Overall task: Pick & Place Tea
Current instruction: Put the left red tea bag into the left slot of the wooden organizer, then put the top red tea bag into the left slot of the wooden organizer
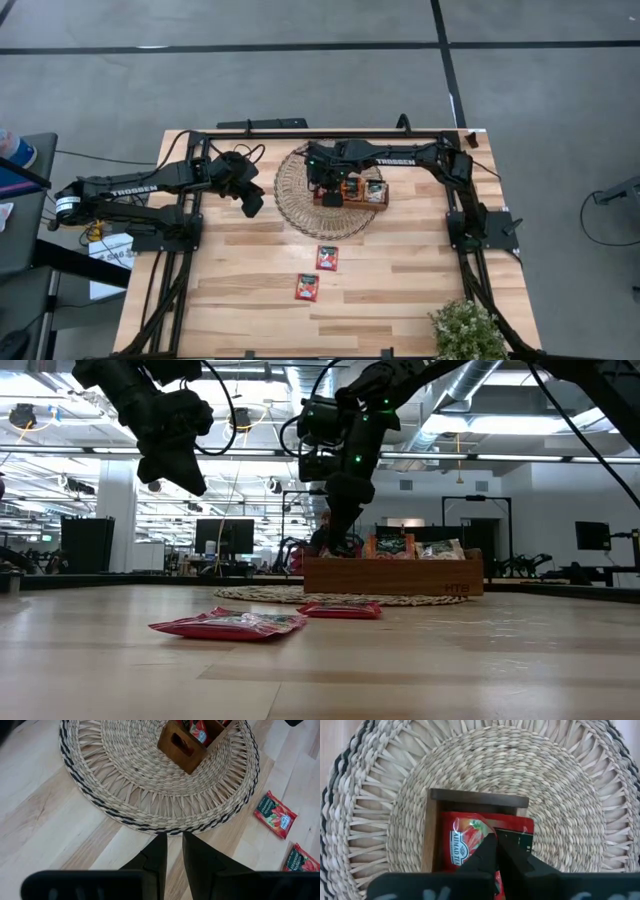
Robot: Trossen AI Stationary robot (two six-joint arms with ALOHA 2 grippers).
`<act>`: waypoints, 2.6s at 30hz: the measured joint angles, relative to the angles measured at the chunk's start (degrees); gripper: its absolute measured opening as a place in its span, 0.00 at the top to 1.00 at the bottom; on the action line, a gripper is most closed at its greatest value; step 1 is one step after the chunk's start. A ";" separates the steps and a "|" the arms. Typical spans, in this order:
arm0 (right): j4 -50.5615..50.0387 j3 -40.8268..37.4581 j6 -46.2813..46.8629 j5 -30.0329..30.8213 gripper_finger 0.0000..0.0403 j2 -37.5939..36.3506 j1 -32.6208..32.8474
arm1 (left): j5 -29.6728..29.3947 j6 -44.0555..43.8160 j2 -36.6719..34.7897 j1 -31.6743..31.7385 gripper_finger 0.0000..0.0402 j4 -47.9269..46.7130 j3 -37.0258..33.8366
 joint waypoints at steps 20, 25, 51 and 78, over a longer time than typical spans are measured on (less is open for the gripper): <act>-0.87 0.04 -0.28 -0.05 0.89 0.00 0.91 | 0.00 0.00 0.00 0.00 0.87 0.00 0.00; -1.64 1.73 -1.04 -0.05 0.79 0.09 1.28 | 0.00 0.00 0.00 0.02 0.87 0.00 0.00; -31.13 9.93 0.05 -16.21 0.71 -2.21 13.21 | 3.40 -1.20 0.00 -0.17 0.87 -1.51 0.00; -1.78 1.63 16.12 -5.47 0.73 -1.70 23.61 | -7.87 0.28 -8.82 3.62 0.87 -28.05 -0.02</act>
